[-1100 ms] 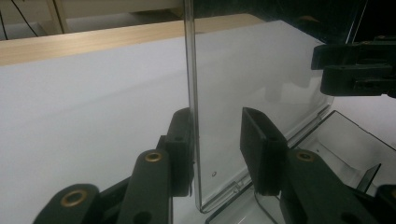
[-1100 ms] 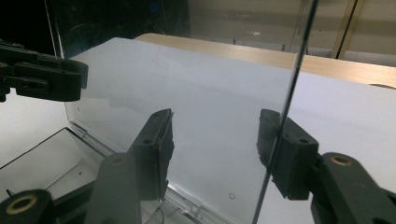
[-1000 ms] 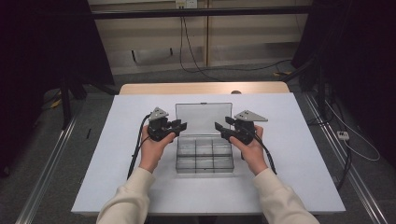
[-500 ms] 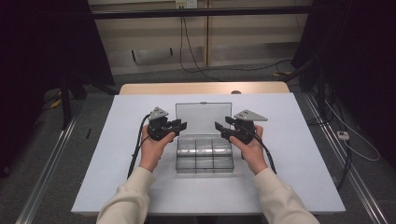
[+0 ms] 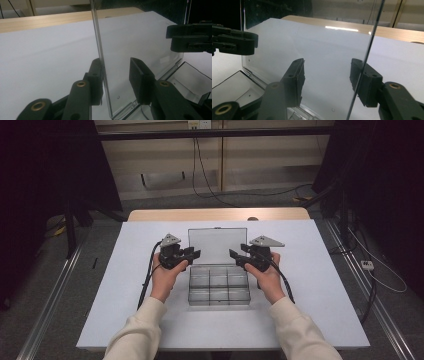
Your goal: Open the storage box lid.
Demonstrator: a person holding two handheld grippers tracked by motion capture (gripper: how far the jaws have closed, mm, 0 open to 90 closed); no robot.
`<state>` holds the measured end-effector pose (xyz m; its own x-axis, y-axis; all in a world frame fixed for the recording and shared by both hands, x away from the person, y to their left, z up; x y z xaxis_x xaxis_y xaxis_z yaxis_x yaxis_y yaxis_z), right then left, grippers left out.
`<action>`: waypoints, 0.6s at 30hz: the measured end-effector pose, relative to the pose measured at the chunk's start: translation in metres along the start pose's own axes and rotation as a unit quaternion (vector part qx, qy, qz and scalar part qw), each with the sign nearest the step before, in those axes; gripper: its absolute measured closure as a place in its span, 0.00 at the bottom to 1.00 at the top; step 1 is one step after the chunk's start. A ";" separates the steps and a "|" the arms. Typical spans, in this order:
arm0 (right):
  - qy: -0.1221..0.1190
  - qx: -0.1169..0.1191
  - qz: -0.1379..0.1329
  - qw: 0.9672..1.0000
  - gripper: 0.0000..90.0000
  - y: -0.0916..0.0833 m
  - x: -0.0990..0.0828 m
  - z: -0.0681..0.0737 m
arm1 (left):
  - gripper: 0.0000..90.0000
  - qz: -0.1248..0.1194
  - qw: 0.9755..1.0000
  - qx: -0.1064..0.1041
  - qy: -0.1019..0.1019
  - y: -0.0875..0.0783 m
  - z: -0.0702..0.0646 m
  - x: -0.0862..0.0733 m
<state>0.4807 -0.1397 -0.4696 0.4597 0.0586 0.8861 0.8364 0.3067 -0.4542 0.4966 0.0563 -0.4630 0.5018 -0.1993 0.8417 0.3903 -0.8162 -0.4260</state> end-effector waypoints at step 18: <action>-0.001 0.002 0.001 1.000 0.50 0.001 0.000 0.000 | 0.71 -0.003 1.000 0.001 -0.004 0.001 0.000 0.000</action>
Point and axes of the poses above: each handheld gripper's, and its own axes: y roughly forward along the jaws, x roughly out of its top, z roughly to its left, the point moved 8 cm from there along y, roughly forward along the jaws, and after that the axes turned 12 degrees about -x, right-handed, at the moved point
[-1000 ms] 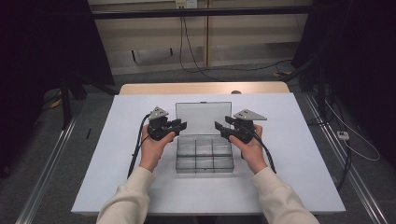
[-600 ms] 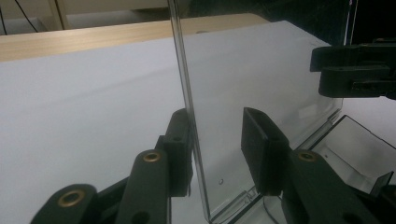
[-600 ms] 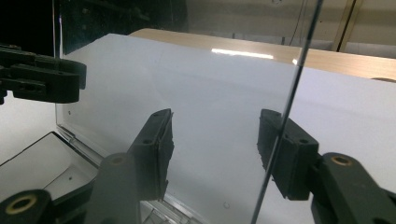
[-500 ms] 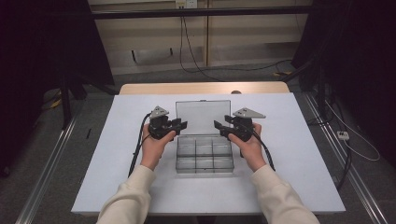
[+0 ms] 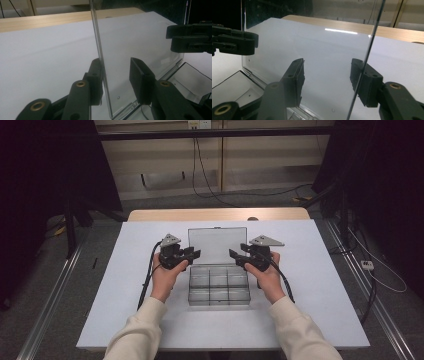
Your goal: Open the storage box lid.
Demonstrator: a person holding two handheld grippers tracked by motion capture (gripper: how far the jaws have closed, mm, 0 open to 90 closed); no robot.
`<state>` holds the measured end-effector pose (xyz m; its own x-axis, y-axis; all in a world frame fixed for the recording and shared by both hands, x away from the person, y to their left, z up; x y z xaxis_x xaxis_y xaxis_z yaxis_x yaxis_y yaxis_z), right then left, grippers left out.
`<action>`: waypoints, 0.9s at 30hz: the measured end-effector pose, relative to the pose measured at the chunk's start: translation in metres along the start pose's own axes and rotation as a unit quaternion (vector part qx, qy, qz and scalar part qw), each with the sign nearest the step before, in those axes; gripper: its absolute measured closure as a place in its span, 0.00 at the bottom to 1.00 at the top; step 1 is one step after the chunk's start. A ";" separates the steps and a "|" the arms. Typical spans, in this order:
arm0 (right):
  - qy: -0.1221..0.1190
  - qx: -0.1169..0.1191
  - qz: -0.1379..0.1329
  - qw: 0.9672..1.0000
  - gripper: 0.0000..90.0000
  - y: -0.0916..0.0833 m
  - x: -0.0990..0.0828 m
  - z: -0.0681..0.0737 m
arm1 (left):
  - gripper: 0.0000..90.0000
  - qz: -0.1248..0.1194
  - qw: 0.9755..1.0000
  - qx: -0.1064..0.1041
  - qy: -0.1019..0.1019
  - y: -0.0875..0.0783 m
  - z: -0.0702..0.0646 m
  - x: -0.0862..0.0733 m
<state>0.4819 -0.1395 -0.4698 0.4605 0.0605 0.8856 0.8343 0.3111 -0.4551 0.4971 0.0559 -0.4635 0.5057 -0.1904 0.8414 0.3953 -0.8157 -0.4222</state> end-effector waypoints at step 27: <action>0.015 -0.003 0.017 1.000 0.41 0.013 -0.004 -0.002 | 0.59 0.004 1.000 0.004 -0.018 0.014 0.007 -0.001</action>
Point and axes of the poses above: each handheld gripper's, and its own axes: y roughly forward along the jaws, x roughly out of its top, z roughly to its left, the point moved 8 cm from there along y, roughly forward along the jaws, and after that the axes turned 12 degrees about -x, right-handed, at the moved point
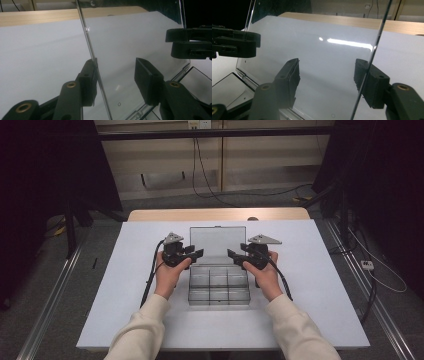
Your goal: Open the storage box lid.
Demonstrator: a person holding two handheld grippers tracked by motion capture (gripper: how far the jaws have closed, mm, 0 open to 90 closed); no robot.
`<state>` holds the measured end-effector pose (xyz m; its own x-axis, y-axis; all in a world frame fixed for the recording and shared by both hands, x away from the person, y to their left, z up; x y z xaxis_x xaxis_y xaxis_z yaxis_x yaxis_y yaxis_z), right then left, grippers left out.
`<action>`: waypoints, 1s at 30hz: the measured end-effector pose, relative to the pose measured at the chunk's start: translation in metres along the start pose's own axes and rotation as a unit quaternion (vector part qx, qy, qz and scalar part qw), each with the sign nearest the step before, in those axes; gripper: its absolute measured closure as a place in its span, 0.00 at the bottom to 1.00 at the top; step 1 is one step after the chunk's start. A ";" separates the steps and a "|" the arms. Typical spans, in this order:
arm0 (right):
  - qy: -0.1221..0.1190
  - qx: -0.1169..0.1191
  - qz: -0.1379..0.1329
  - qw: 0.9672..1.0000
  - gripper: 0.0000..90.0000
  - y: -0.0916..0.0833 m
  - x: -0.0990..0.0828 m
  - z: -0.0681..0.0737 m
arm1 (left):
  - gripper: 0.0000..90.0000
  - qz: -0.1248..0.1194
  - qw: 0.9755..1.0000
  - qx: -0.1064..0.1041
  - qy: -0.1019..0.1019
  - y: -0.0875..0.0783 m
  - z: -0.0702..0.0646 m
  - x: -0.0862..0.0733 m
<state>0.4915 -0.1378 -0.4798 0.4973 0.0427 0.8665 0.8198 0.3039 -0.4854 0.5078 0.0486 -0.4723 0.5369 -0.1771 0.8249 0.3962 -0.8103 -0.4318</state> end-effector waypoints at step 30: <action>0.014 0.004 0.016 1.000 0.33 0.010 -0.004 0.000 | 0.51 0.006 1.000 0.004 -0.008 0.009 0.005 -0.002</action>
Point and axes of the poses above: each handheld gripper's, and its own axes: y roughly forward along the jaws, x roughly out of its top, z roughly to its left, the point moved 8 cm from there along y, roughly forward along the jaws, and after that the axes turned 12 degrees about -x, right-handed, at the moved point
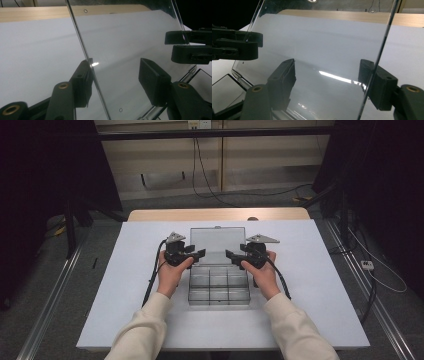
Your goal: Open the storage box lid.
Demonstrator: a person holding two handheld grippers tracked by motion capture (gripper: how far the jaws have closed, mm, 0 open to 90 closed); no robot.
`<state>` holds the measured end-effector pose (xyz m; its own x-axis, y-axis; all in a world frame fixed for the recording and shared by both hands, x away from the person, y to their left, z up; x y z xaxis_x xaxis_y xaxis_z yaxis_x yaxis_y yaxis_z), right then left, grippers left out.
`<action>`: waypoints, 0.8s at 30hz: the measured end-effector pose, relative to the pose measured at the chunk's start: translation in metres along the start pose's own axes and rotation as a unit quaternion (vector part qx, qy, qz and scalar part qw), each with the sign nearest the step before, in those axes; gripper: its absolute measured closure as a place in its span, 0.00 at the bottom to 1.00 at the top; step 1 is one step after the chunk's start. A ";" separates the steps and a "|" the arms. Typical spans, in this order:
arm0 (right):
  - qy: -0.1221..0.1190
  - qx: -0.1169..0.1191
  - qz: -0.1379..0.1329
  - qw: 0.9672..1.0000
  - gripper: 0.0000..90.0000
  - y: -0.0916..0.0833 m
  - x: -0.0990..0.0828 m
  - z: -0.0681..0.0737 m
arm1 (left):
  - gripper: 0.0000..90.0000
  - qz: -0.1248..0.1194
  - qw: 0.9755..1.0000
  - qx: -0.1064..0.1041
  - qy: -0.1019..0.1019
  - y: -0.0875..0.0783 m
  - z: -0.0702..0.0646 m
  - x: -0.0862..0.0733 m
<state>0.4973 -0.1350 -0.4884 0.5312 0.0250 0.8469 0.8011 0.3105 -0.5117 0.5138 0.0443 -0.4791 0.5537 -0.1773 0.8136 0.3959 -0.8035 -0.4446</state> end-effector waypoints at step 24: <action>0.000 -0.003 0.011 1.000 0.26 0.006 -0.004 0.001 | 0.39 0.010 1.000 0.015 -0.004 0.010 0.002 -0.002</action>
<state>0.4995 -0.1328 -0.4946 0.5485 0.0318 0.8355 0.7911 0.3038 -0.5309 0.5180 0.0376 -0.4853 0.5672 -0.1894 0.8015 0.4056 -0.7828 -0.4720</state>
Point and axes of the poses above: each handheld gripper's, and its own axes: y roughly forward along the jaws, x roughly out of its top, z roughly to its left, the point moved 8 cm from there along y, roughly forward along the jaws, and after that the axes turned 12 degrees about -x, right-handed, at the moved point
